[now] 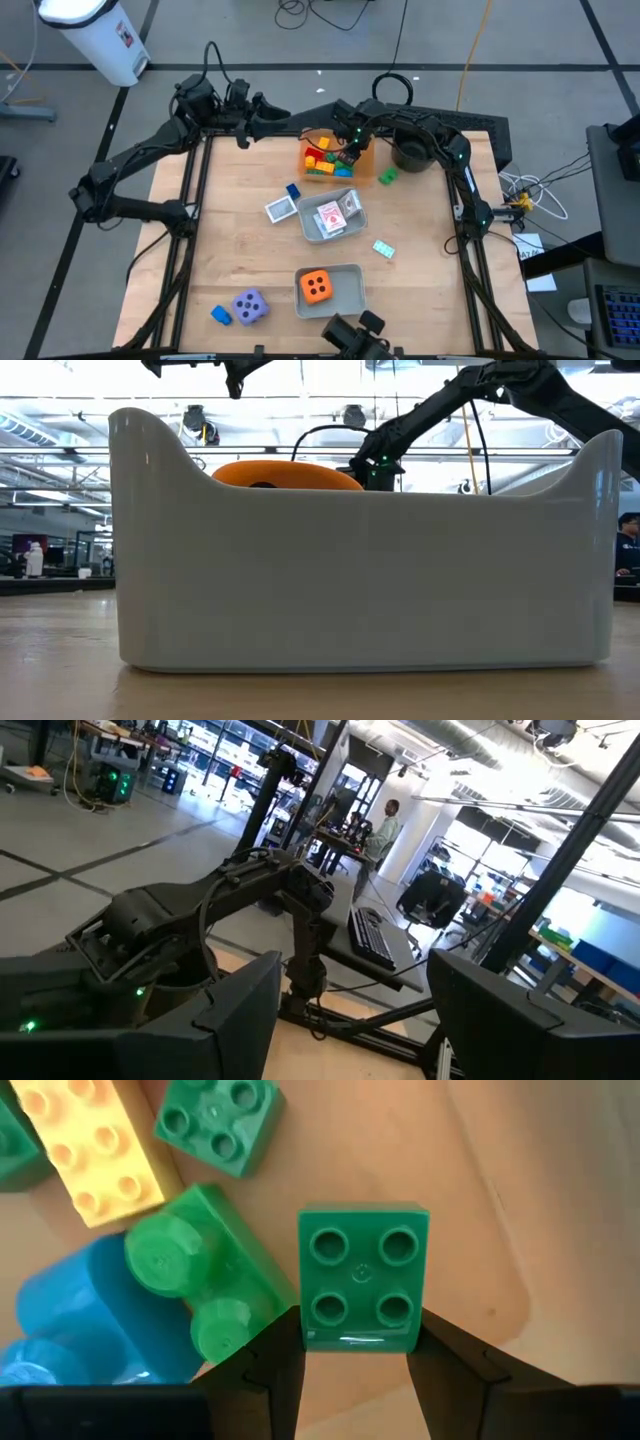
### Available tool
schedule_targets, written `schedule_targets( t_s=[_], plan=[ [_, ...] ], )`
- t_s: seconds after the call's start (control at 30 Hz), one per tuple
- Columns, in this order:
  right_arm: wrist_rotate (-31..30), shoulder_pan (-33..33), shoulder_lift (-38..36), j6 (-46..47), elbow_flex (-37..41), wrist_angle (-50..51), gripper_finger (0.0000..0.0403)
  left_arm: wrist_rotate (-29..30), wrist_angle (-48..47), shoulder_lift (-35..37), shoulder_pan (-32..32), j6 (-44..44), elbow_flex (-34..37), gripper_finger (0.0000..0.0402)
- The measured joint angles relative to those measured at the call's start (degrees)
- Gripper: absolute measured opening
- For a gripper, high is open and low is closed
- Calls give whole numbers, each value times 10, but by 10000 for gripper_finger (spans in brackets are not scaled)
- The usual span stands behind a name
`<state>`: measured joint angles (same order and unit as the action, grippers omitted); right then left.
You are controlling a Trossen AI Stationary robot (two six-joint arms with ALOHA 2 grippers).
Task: Pick & Place Toys
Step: Put the green game piece into the orange bin, then put the purple dice into the bottom gray bin
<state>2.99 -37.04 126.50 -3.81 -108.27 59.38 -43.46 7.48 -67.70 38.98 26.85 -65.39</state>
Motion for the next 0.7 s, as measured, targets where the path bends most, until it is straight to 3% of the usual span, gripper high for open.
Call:
schedule_targets(
  t_s=[0.7],
  plan=[
    [0, -2, -25, -14, 0, -18, 217, 1, -5, 0, 0, -5, 0, 260]
  ],
)
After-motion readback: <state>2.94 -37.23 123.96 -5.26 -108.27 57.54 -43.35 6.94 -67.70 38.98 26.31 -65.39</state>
